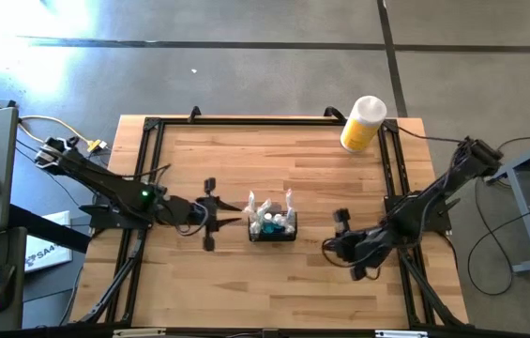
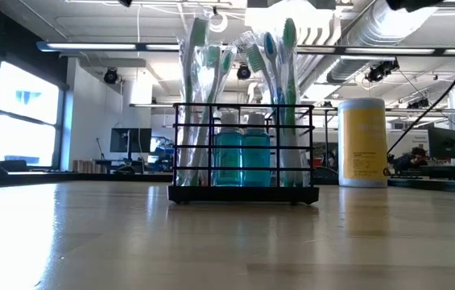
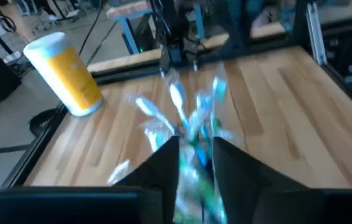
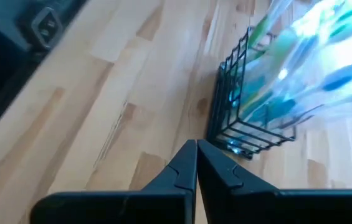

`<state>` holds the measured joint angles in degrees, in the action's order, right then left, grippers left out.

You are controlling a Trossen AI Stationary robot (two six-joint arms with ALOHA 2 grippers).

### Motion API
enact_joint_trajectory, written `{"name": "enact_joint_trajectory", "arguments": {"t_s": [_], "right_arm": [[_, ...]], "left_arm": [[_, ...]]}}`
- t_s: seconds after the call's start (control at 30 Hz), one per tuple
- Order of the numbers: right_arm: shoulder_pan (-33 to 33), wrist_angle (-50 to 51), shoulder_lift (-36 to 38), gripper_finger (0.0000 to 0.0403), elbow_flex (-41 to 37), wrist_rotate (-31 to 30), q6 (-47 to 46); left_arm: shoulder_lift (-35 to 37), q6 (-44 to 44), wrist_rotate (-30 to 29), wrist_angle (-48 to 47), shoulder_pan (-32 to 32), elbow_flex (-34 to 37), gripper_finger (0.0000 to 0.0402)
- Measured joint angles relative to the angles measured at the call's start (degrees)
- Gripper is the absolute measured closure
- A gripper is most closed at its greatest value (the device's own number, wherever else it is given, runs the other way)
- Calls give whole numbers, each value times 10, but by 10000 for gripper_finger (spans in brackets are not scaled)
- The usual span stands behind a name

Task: Pick & Place toothbrushing station
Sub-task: Return to Home Position

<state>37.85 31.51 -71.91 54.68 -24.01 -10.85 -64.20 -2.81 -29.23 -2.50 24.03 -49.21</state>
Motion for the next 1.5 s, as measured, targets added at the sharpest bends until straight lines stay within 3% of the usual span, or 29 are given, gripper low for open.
{"name": "enact_joint_trajectory", "arguments": {"t_s": [0.2,0.37,0.47,0.6,0.9,1.07,1.2,1.5], "right_arm": [[0,19,114,400,-23,32,59],[-7,-36,250,399,-119,32,75],[-26,-116,343,400,-192,30,99],[-61,-223,464,399,-277,34,129],[-134,-238,666,400,-376,121,154],[-160,-259,716,401,-431,123,158],[-179,-288,712,401,-468,130,167],[-233,-316,712,401,-509,188,150]], "left_arm": [[89,2,1,-99,0,0,394],[167,11,-31,-172,0,9,399],[223,35,-71,-216,0,27,399],[306,51,-78,-232,0,73,401],[502,108,-73,-227,0,222,401],[588,112,-57,-211,0,279,401],[633,112,-46,-212,0,304,401],[634,140,-30,-221,0,313,401]]}}
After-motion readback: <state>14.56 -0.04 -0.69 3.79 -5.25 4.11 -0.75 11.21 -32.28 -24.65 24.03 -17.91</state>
